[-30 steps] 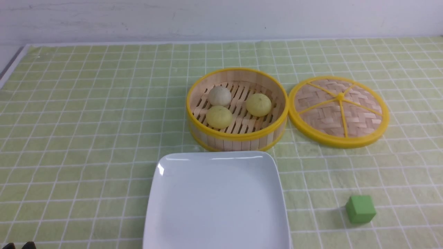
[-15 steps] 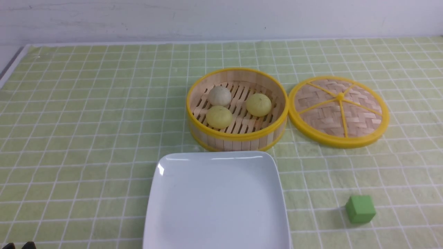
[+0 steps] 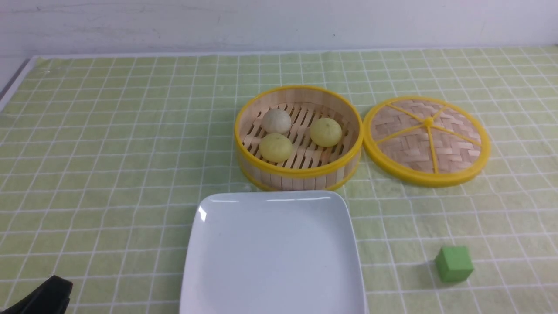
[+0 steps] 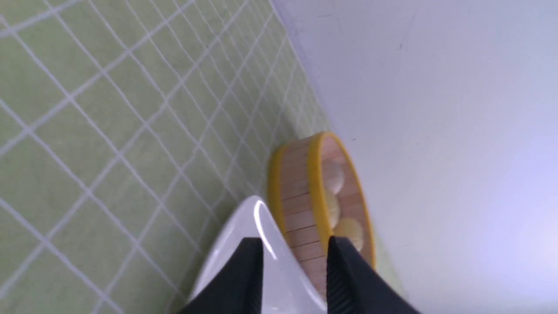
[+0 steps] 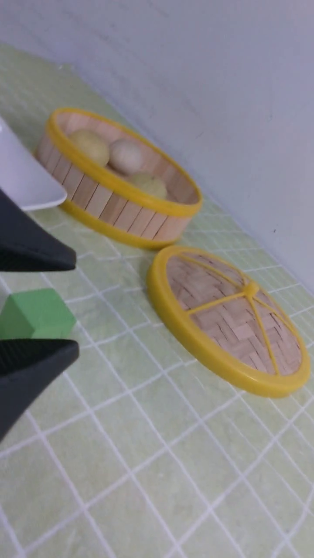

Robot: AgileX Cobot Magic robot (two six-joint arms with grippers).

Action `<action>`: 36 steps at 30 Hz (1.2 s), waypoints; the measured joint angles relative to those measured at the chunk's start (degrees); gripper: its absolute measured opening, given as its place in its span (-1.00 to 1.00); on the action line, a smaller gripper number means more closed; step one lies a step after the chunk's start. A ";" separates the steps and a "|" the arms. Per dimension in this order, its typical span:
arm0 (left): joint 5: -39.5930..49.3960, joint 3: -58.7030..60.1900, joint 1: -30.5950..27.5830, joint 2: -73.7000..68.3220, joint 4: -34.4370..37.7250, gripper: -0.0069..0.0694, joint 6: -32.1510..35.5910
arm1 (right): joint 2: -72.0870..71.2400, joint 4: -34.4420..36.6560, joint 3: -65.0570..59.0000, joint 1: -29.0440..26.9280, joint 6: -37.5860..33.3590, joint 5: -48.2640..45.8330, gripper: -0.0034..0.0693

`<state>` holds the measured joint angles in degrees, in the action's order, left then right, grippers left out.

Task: Put the steamed buns into the plate on the green tablecloth.
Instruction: 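Reach toward a bun in the bamboo steamer with the right gripper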

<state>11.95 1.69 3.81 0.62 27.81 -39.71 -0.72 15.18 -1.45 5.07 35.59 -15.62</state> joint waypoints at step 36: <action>34.68 -32.69 -0.02 -51.68 -11.78 -0.72 26.52 | 85.35 23.35 61.05 12.79 -60.16 -20.57 -0.13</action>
<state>46.63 -31.01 3.79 -51.07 16.02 -13.19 84.64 38.53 59.60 17.85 -24.57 -36.19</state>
